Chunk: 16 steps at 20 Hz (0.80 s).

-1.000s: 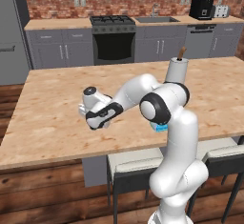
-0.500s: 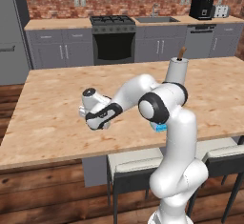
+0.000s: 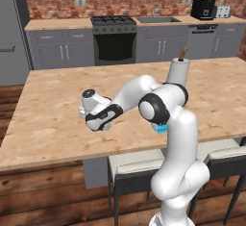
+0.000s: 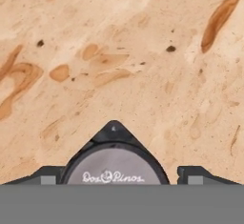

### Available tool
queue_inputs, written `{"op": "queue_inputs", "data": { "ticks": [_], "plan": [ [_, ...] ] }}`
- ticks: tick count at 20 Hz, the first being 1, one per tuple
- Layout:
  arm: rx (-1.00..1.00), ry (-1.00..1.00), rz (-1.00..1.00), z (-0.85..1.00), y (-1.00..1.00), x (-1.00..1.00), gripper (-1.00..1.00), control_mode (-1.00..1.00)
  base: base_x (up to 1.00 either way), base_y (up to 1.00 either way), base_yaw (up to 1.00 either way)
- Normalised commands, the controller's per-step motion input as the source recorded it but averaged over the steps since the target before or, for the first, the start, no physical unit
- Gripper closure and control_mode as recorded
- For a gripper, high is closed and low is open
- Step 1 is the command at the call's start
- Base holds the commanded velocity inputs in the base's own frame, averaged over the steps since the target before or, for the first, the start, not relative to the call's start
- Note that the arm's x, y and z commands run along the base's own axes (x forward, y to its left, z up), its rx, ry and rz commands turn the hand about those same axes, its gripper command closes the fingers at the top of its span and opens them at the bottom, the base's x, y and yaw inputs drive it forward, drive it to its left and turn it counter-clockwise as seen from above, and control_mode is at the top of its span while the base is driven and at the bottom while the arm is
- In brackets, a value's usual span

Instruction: Stack the yogurt containers by placing the smaller containers on top of the larger containers.

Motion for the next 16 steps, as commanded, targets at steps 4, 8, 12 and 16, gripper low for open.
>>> {"op": "queue_inputs", "data": {
  "ticks": [4,8,12,16],
  "plan": [
    [0.0,0.0,0.0,0.0,0.0,0.0,1.0,-1.0,0.0,0.0,0.0],
    [0.0,0.0,-0.01,0.01,0.0,0.0,1.0,-1.0,0.0,0.0,0.0],
    [0.0,0.0,-0.02,0.17,0.0,0.0,1.0,-1.0,0.0,0.0,0.0],
    [0.0,-0.01,-0.02,0.23,0.0,0.0,1.0,-1.0,0.0,0.0,0.0]
  ]
}}
